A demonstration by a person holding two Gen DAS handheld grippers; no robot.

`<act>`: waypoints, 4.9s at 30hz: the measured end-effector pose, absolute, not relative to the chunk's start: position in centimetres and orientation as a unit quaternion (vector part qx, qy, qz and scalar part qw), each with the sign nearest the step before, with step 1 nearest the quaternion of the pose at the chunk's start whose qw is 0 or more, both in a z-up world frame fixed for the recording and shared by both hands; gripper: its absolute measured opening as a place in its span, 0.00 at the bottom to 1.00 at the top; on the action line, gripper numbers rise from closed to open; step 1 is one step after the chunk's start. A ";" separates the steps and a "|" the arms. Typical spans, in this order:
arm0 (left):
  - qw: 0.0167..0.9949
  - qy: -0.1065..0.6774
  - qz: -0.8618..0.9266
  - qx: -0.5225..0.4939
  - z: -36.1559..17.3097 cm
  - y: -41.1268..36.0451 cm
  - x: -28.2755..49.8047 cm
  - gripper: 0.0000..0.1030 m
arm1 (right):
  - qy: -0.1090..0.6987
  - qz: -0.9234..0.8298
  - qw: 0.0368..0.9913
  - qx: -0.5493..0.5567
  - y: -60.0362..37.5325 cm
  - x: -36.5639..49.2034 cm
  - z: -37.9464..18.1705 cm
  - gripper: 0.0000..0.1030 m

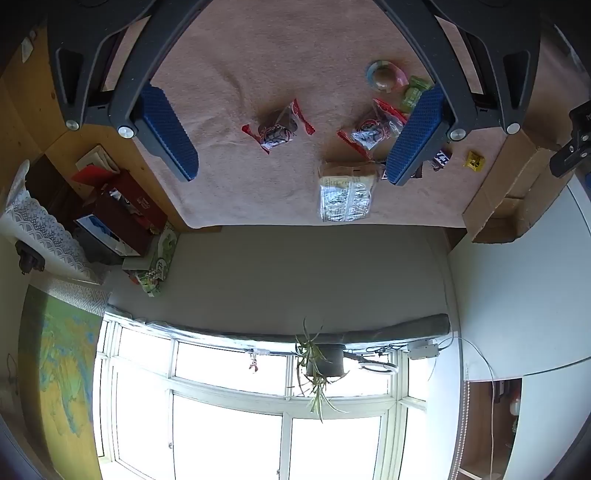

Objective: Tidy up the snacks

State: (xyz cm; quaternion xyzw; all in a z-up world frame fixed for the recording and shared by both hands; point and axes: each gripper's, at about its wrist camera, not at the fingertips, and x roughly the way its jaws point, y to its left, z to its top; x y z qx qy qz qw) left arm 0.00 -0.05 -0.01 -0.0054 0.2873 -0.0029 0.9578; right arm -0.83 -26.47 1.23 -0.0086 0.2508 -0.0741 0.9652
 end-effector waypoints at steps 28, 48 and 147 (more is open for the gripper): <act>0.958 0.287 -0.008 -0.010 0.1 -0.1 0.1 0.97 | 0.254 -0.072 0.964 -0.008 -26.2 -0.5 0.9 1.00; 0.958 0.287 -0.013 -0.010 0.1 -0.3 -0.1 0.97 | 0.257 -0.070 0.964 -0.008 -25.9 -0.4 0.7 1.00; 0.873 0.451 -0.182 0.036 -10.6 -4.8 8.1 0.23 | 0.433 0.142 0.889 0.039 -22.8 3.1 -12.0 0.42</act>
